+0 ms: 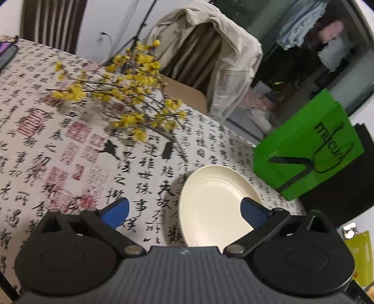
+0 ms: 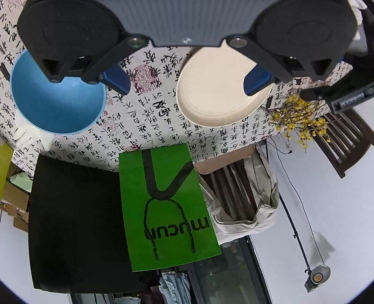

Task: Organize plates and bowls
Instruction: 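Move both grippers toward the cream plate beside the yellow flowers, then lower both open grippers onto the rim of the cream plate, then close both grippers on the cream plate rim, then lift the cream plate off the table with both grippers, then carry the held cream plate toward the blue bowls with both grippers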

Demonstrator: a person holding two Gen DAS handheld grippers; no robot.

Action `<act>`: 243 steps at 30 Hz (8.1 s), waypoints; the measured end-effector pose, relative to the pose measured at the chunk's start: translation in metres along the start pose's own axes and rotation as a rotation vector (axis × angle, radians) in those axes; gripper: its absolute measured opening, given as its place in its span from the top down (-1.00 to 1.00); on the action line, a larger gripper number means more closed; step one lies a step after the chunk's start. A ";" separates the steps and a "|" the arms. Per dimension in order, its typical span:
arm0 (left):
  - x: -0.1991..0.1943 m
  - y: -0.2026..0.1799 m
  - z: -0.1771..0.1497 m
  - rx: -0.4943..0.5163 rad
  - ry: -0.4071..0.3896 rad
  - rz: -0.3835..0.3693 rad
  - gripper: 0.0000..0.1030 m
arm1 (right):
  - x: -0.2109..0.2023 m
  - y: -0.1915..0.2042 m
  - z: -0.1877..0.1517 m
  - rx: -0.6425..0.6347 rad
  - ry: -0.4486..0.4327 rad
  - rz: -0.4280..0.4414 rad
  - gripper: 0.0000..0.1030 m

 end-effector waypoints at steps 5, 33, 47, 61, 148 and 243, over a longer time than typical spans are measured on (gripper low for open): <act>-0.002 -0.001 0.002 0.017 -0.011 -0.027 -1.00 | 0.004 0.003 -0.001 -0.014 -0.005 0.001 -1.00; 0.028 0.003 0.013 0.098 -0.058 0.048 -1.00 | 0.028 0.009 0.004 -0.044 -0.005 -0.027 -1.00; 0.056 0.014 0.014 0.090 -0.047 0.021 -1.00 | 0.050 0.011 0.025 -0.101 0.023 -0.080 -1.00; 0.063 0.010 0.010 0.121 -0.052 0.023 -1.00 | 0.090 0.017 0.030 -0.188 0.084 -0.167 -0.95; 0.046 -0.020 0.001 0.262 -0.106 0.010 0.42 | 0.086 0.040 0.019 -0.358 0.093 -0.212 0.65; -0.166 -0.041 -0.137 0.409 -0.325 -0.011 0.42 | -0.145 0.041 -0.092 -0.243 -0.229 -0.040 0.65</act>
Point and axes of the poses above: each gripper's, at about its wrist camera, not at the fingertips, and x roughly the way its jaws point, y to its left, z to its top, the point moved 8 cm from there along x, roughly the way its jaws point, and after that the axes turned 12 degrees about y, right-handed, at the moved point
